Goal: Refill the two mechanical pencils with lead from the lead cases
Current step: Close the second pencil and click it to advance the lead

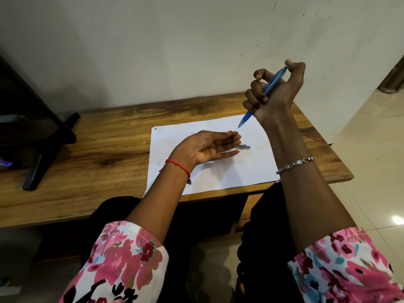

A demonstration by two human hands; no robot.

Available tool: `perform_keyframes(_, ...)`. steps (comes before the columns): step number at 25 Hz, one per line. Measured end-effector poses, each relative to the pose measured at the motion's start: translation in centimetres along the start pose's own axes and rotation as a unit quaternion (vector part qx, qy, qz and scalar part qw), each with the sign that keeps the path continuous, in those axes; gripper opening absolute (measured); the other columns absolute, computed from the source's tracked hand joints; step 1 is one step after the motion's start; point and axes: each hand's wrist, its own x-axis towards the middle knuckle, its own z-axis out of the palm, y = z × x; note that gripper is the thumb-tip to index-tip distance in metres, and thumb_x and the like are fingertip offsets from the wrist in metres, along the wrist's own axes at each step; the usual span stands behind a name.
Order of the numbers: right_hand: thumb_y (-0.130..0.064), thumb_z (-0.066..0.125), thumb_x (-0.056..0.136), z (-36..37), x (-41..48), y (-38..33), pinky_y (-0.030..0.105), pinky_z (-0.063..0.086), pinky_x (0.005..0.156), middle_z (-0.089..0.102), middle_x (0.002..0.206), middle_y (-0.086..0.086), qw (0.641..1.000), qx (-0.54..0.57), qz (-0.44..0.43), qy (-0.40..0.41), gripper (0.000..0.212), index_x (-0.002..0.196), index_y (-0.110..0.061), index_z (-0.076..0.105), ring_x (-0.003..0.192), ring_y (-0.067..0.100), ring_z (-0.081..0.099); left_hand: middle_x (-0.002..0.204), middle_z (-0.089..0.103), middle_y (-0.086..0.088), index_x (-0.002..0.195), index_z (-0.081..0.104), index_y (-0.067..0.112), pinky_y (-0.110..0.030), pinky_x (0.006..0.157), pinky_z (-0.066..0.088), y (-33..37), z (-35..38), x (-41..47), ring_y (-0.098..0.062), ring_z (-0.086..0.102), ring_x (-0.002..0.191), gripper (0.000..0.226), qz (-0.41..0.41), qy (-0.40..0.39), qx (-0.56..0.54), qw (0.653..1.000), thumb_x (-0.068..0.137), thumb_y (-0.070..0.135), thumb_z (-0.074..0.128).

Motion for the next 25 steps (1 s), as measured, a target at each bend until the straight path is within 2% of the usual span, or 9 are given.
perform_keyframes(4, -0.053, 0.02, 0.091, -0.1, 0.2, 0.3, 0.021, 0.014, 0.047, 0.022, 0.039, -0.001, 1.0, 0.018, -0.009, -0.022, 0.062, 0.06, -0.006, 0.048, 0.041, 0.013, 0.015, 0.073, 0.072, -0.01, 0.087, 0.064, 0.0, -0.037, 0.073, 0.057, -0.1, 0.0, 0.0, -0.017, 0.07, 0.065, 0.018, 0.023, -0.014, -0.019, 0.999, 0.09, 0.015, 0.055)
perform_keyframes(8, -0.049, 0.021, 0.091, 0.2, 0.5, 1.3, 0.023, 0.029, 0.049, 0.032, 0.046, 0.005, 0.996, 0.059, -0.006, -0.063, 0.059, 0.063, -0.005, 0.049, 0.045, 0.017, 0.031, 0.071, 0.071, -0.007, 0.089, 0.063, 0.0, -0.033, 0.07, 0.058, 0.4, -0.1, -0.1, -0.013, 0.069, 0.063, 0.016, 0.083, -0.027, -0.079, 0.993, 0.088, 0.015, 0.057)
perform_keyframes(13, -0.032, 0.027, 0.087, -0.1, 0.9, 1.3, 0.038, 0.052, 0.071, 0.051, 0.06, 0.016, 0.991, 0.084, 0.013, -0.101, 0.045, 0.062, -0.003, 0.052, 0.063, 0.032, 0.056, 0.062, 0.068, -0.003, 0.087, 0.062, 0.003, -0.028, 0.066, 0.059, 1.4, -1.5, -0.3, -0.01, 0.066, 0.057, 0.009, 0.142, 0.003, -0.123, 0.982, 0.088, 0.01, 0.057)
perform_keyframes(16, -0.027, 0.034, 0.079, -0.5, 0.9, 1.0, 0.045, 0.054, 0.084, 0.064, 0.072, 0.019, 0.99, 0.039, 0.036, -0.128, 0.04, 0.062, 0.0, 0.059, 0.082, 0.037, 0.068, 0.064, 0.069, -0.006, 0.089, 0.064, 0.003, -0.03, 0.067, 0.06, 2.1, -2.3, -0.5, -0.012, 0.067, 0.059, 0.009, 0.166, 0.02, -0.125, 0.978, 0.087, 0.011, 0.059)
perform_keyframes(18, -0.028, 0.034, 0.086, -0.8, 1.0, 1.1, 0.047, 0.054, 0.086, 0.065, 0.079, 0.019, 0.99, 0.022, 0.068, -0.123, 0.042, 0.069, 0.0, 0.06, 0.088, 0.036, 0.068, 0.063, 0.07, -0.007, 0.086, 0.064, 0.004, -0.031, 0.067, 0.059, 2.3, -2.6, -0.6, -0.014, 0.068, 0.059, 0.009, 0.175, 0.038, -0.128, 0.975, 0.086, 0.011, 0.06)
perform_keyframes(20, -0.026, 0.04, 0.092, -1.0, 1.0, 1.1, 0.042, 0.059, 0.08, 0.065, 0.076, 0.014, 0.992, -0.023, 0.08, -0.096, 0.036, 0.077, 0.0, 0.059, 0.085, 0.031, 0.067, 0.062, 0.07, -0.007, 0.083, 0.064, 0.005, -0.032, 0.066, 0.059, 2.4, -2.8, -0.4, -0.015, 0.068, 0.059, 0.007, 0.178, 0.057, -0.129, 0.974, 0.085, 0.01, 0.06)
perform_keyframes(22, -0.009, 0.049, 0.092, -1.2, 1.0, 1.2, 0.032, 0.06, 0.07, 0.068, 0.07, 0.01, 0.988, -0.12, 0.058, -0.075, 0.02, 0.08, 0.002, 0.062, 0.076, 0.024, 0.069, 0.066, 0.069, -0.008, 0.083, 0.064, 0.006, -0.033, 0.066, 0.06, 2.4, -3.0, -0.1, -0.016, 0.067, 0.06, 0.004, 0.179, 0.074, -0.117, 0.974, 0.084, 0.009, 0.061)
perform_keyframes(24, 0.005, 0.056, 0.087, -1.6, 1.0, 1.4, 0.024, 0.059, 0.065, 0.07, 0.077, 0.014, 0.961, -0.254, 0.047, -0.095, 0.011, 0.091, 0.007, 0.066, 0.068, 0.02, 0.072, 0.071, 0.068, -0.009, 0.082, 0.064, 0.007, -0.032, 0.065, 0.06, 2.4, -3.1, 0.0, -0.016, 0.067, 0.061, 0.002, 0.179, 0.092, -0.105, 0.974, 0.083, 0.009, 0.063)
perform_keyframes(25, 0.006, 0.061, 0.084, -1.8, 1.1, 1.4, 0.023, 0.059, 0.065, 0.069, 0.082, 0.016, 0.937, -0.325, 0.041, -0.116, 0.016, 0.099, 0.008, 0.066, 0.066, 0.018, 0.072, 0.073, 0.067, -0.009, 0.082, 0.064, 0.008, -0.032, 0.064, 0.06, 2.5, -3.1, 0.1, -0.016, 0.067, 0.062, 0.002, 0.18, 0.1, -0.1, 0.974, 0.083, 0.009, 0.063)
